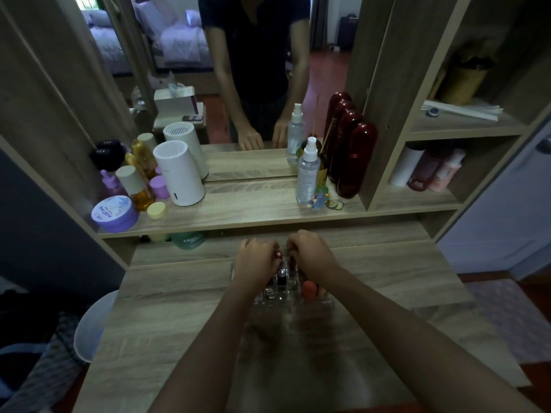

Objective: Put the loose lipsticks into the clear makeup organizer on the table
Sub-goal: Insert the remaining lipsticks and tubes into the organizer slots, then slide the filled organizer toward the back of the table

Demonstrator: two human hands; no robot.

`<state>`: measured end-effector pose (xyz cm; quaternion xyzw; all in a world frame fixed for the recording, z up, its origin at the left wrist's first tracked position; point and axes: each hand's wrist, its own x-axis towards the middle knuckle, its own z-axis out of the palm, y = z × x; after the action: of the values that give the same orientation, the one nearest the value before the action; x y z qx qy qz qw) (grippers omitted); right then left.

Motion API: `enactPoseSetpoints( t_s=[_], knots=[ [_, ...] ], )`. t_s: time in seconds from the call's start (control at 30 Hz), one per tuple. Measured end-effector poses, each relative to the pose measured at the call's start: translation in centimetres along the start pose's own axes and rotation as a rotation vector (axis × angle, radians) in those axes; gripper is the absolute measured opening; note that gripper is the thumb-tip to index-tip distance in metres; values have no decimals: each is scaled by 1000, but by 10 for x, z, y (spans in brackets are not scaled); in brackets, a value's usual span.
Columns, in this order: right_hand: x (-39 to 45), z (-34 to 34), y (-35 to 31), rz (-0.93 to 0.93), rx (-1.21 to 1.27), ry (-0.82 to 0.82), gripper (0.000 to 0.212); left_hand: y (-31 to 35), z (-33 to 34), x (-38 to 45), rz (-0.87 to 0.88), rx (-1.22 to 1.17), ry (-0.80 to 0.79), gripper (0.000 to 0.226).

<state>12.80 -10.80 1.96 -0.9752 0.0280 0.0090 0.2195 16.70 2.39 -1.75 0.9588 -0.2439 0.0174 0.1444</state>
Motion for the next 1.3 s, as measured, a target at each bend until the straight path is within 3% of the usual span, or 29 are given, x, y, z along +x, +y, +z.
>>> enactPoseSetpoints(
  t_s=[0.33,0.57,0.73,0.87,1.0,1.1,1.2,1.3],
  knots=[
    [-1,2,2,-2,-2,21,18,-10,-9,-6,-49,-178,-22,44],
    [-3,-4,7,-13,3,37,26,-30,-20,-23,-119,-347,93,32],
    [-9,-21,30,18,39,115,21,-61,-25,-43,-275,-410,196,28],
    [-26,-23,66,140,90,189,11,-83,-15,-59,-476,-493,104,27],
    [-49,0,94,393,297,22,16,-87,7,-77,-696,-839,-23,27],
    [-66,21,102,559,551,-133,33,-89,22,-86,-770,-1030,-104,27],
    [-74,33,103,615,663,-215,39,-91,30,-91,-792,-1087,-161,24],
    [-75,39,101,612,728,-256,29,-89,30,-93,-843,-1134,-167,13]
  ],
)
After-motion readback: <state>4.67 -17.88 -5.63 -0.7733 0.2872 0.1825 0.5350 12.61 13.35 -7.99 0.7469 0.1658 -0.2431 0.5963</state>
